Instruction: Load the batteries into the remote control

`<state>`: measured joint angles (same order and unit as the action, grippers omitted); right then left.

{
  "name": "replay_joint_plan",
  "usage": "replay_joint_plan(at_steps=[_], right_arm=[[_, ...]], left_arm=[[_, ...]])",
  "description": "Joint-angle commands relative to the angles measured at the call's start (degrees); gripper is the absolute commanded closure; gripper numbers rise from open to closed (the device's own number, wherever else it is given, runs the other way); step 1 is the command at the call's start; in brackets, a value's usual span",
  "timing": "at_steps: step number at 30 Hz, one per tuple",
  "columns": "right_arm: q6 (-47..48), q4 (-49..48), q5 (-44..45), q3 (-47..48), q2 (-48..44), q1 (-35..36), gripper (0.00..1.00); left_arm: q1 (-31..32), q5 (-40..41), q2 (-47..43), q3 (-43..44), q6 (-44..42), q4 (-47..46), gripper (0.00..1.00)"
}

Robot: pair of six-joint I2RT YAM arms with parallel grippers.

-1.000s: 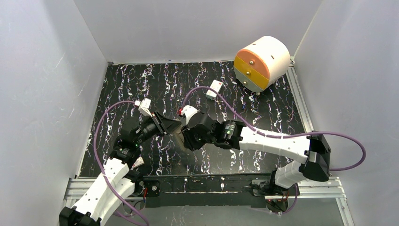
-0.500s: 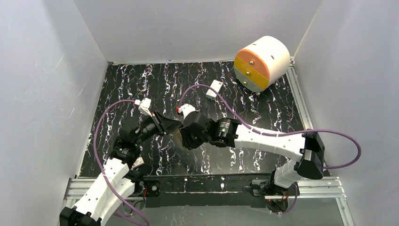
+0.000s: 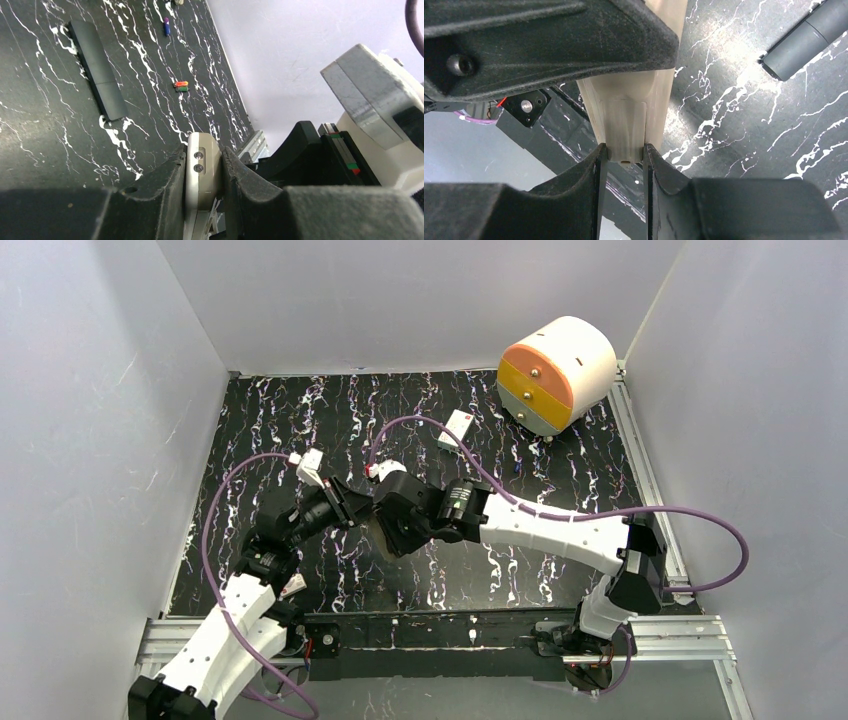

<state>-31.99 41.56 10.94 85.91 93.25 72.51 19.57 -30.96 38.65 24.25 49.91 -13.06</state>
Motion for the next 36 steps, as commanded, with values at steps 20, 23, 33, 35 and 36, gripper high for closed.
replay_joint_plan(at_steps=[20,23,33,35,36], right_arm=[[-1.2,5.0,0.1,4.0,-1.0,-1.5,0.31],[-2.3,2.4,0.7,2.0,-3.9,-1.8,0.21],[-7.7,-14.4,1.2,-11.1,-18.7,-3.4,0.02],[-13.6,-21.4,1.0,-16.6,-23.4,-4.8,0.01],[-17.1,-24.5,1.2,-20.4,-25.5,-5.8,0.01]], left_arm=[[0.6,-6.5,5.8,2.5,16.2,-5.9,1.0],[0.5,-5.8,6.7,3.1,16.2,-5.9,1.0],[0.5,-5.4,10.0,5.8,19.9,-5.9,1.0],[0.5,-5.7,10.6,6.7,21.7,-5.9,1.0],[0.5,-5.8,10.9,7.2,23.0,-5.9,1.0]])
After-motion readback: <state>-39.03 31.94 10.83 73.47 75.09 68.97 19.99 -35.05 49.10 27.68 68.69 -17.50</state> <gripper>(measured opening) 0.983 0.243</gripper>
